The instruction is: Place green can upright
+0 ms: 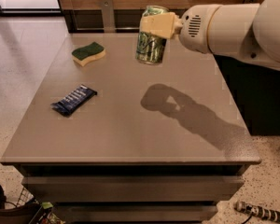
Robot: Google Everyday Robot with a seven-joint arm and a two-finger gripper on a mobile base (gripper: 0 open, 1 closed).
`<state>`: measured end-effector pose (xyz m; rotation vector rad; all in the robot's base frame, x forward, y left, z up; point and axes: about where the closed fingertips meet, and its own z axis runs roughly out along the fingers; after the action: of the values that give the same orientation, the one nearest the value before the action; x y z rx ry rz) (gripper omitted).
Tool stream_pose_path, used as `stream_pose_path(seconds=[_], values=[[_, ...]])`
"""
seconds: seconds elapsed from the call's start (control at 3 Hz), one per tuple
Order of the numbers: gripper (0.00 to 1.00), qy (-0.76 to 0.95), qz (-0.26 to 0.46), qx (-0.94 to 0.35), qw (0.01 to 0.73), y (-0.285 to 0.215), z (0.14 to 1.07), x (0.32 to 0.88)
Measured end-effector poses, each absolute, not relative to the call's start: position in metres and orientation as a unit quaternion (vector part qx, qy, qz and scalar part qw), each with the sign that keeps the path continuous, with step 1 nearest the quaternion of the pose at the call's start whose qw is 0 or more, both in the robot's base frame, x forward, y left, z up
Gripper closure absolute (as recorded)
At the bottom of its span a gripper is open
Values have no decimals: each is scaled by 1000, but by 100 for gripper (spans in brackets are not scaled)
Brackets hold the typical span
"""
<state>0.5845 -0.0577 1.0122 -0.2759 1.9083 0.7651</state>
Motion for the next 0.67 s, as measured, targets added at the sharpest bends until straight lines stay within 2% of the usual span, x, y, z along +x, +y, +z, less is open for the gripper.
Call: stream_pose_path(seconds=[0.33,0.67], values=[[100,752,331,-168,545,-62,1008,576],[100,719,292,-265,572,-48,991,554]])
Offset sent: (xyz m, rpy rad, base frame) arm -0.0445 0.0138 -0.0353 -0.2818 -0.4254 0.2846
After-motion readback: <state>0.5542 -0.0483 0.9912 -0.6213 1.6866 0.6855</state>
